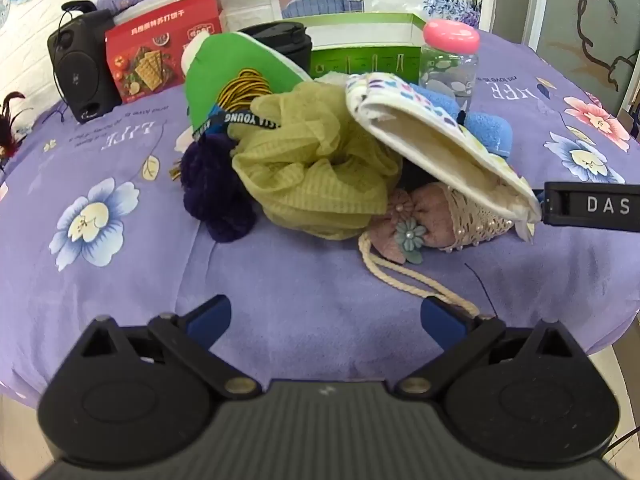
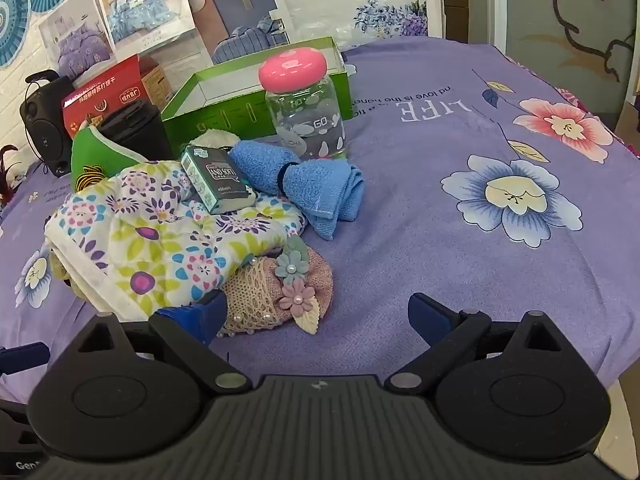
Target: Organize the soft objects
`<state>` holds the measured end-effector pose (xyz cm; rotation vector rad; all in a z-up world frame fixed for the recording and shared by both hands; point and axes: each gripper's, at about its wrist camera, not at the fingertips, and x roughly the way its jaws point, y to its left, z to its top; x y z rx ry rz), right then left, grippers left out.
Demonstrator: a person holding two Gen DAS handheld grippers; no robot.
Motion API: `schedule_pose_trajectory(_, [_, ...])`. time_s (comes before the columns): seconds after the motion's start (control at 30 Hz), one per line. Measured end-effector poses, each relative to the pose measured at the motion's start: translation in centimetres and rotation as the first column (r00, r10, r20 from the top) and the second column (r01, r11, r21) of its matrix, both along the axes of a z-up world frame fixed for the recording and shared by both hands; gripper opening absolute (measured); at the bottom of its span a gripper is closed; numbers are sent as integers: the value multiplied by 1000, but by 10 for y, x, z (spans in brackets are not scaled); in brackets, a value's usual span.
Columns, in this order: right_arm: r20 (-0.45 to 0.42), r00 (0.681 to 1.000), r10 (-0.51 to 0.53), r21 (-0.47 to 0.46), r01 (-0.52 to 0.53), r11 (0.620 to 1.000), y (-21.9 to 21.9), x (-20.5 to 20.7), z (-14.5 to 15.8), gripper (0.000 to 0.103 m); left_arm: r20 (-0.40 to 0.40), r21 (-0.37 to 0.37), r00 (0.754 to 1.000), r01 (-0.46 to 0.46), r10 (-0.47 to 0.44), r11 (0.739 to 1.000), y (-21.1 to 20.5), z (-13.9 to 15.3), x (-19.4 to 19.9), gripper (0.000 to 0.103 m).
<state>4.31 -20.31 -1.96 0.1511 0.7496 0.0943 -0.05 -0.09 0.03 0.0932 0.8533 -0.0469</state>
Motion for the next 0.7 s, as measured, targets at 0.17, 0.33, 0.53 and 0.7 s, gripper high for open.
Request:
schedule_pose_trajectory(0.17, [0,1000,1,-9,-1,1000,0,1,2,85,-15,-23,1000,-4,4,1000,2,-6,2,100])
schedule_pose_trajectory(0.33, [6,1000,8,-11,-8,1000,3,-1,-4,85,-25,-19,1000,-3,2,1000,3,-4,4,100])
schedule_pose_trajectory(0.53, [-6,1000,10,-14,-10,1000,3,1,-2,85,-30,-21,1000,-4,3,1000,2,-4,4,100])
schedule_pose_trajectory(0.7, [-4,1000,10,-14,-10,1000,3,1,-2,85,-34,-25,999,-6,5,1000,2,-4,4,100])
